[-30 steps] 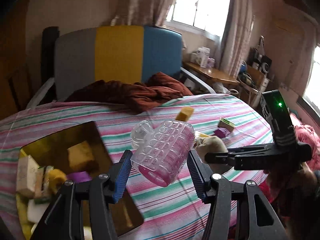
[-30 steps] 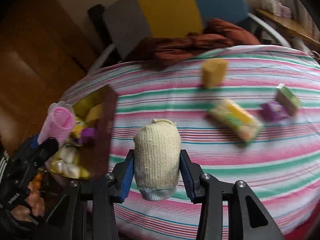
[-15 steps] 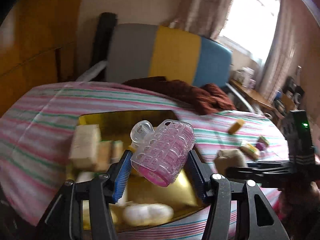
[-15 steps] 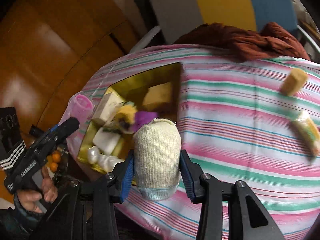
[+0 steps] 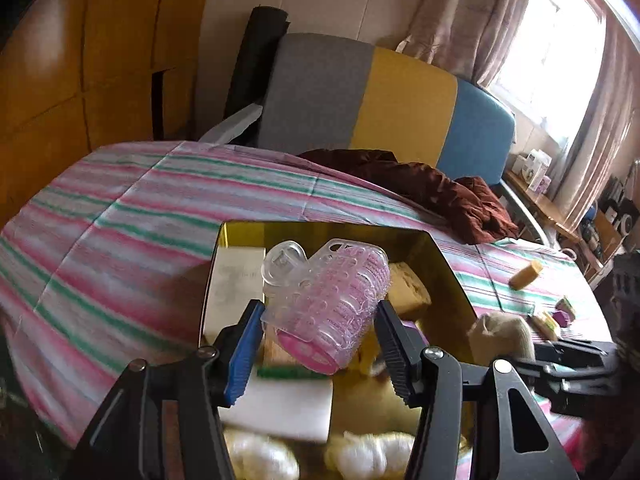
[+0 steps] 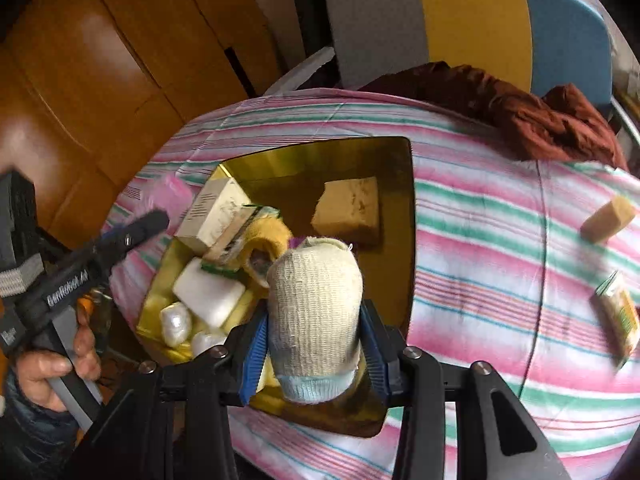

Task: Organize objects
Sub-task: 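Carry the sock and hair roller over the tray, then open the right tool to drop the sock while the left tool releases the pink roller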

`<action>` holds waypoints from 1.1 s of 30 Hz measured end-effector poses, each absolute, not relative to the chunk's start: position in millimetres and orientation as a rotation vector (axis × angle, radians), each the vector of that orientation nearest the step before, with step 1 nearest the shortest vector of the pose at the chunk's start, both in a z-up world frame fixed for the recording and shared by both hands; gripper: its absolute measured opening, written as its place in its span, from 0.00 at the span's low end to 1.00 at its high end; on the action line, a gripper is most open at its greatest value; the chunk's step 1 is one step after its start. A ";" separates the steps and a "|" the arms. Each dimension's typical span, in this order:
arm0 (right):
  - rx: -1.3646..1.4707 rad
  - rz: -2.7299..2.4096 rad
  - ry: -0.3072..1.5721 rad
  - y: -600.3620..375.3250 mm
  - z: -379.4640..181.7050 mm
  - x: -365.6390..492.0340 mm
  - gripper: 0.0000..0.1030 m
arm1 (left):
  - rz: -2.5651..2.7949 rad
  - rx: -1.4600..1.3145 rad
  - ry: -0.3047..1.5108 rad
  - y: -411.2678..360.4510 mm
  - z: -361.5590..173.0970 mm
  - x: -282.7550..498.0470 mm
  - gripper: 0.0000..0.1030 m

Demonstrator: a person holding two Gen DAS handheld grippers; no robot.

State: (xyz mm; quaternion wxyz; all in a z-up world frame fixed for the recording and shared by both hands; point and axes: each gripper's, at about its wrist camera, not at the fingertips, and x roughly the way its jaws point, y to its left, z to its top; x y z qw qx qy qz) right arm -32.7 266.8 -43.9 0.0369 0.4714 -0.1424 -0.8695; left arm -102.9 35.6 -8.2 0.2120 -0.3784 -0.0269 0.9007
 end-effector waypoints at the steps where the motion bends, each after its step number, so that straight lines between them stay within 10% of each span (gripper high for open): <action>1: 1.454 -2.672 -0.432 267.0 -45.0 -35.0 0.42 | 2.499 -1.051 -0.069 39.1 -8.6 -109.4 0.55; 33: 1.426 -2.776 -0.464 268.1 -49.3 -29.3 0.50 | 2.606 -0.968 0.027 57.4 2.9 -66.5 0.72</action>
